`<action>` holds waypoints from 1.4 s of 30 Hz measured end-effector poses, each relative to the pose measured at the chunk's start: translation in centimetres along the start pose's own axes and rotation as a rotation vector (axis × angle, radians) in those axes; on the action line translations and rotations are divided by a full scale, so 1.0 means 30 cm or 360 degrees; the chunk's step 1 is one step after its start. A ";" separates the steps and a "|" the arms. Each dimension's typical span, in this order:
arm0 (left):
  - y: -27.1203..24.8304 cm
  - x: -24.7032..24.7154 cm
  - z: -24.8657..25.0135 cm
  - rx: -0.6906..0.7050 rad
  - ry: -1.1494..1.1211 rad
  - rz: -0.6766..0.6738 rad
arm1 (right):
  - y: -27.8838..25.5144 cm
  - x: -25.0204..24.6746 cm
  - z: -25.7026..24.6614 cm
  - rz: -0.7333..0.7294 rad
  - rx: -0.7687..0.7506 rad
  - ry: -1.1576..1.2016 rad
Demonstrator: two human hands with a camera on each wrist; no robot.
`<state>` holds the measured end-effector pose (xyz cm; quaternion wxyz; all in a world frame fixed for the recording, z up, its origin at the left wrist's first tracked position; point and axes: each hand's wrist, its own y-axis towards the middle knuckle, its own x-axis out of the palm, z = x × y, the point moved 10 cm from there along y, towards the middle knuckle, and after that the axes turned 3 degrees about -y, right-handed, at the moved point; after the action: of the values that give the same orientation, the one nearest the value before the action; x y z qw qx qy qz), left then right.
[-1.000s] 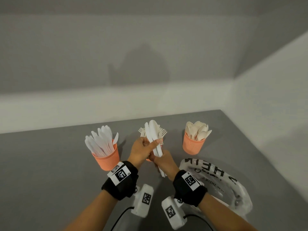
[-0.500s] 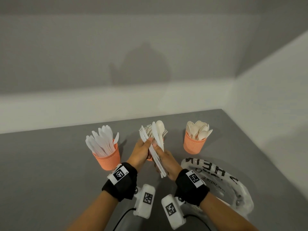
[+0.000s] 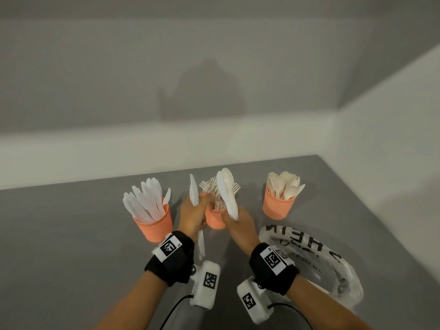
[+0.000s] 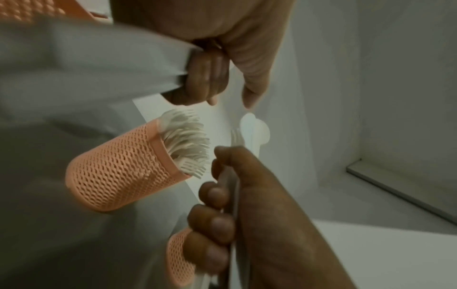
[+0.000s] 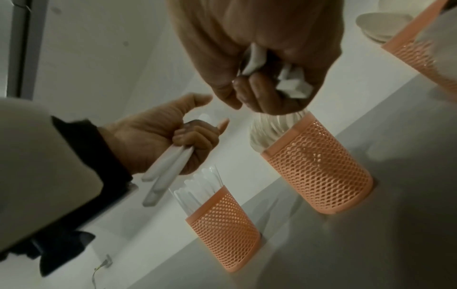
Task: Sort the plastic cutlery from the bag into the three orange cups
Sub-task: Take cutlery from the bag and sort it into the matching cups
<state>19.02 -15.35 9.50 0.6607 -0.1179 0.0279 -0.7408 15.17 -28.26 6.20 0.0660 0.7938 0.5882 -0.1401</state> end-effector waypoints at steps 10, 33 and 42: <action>-0.019 0.049 -0.026 -0.0031 0.0000 -0.0018 | 0.001 0.051 -0.030 -0.0052 -0.0108 -0.0222; 0.129 -0.359 0.236 0.0526 0.0128 0.0396 | -0.024 0.130 -0.008 -0.0522 0.0360 0.0390; 0.161 -0.417 0.335 0.1016 0.0497 0.0690 | -0.038 0.148 -0.057 -0.0638 0.0384 0.0421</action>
<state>27.08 -2.47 16.58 0.7925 0.2154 -0.0792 -0.5650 15.52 -23.39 6.56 -0.1356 0.6750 0.7161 -0.1146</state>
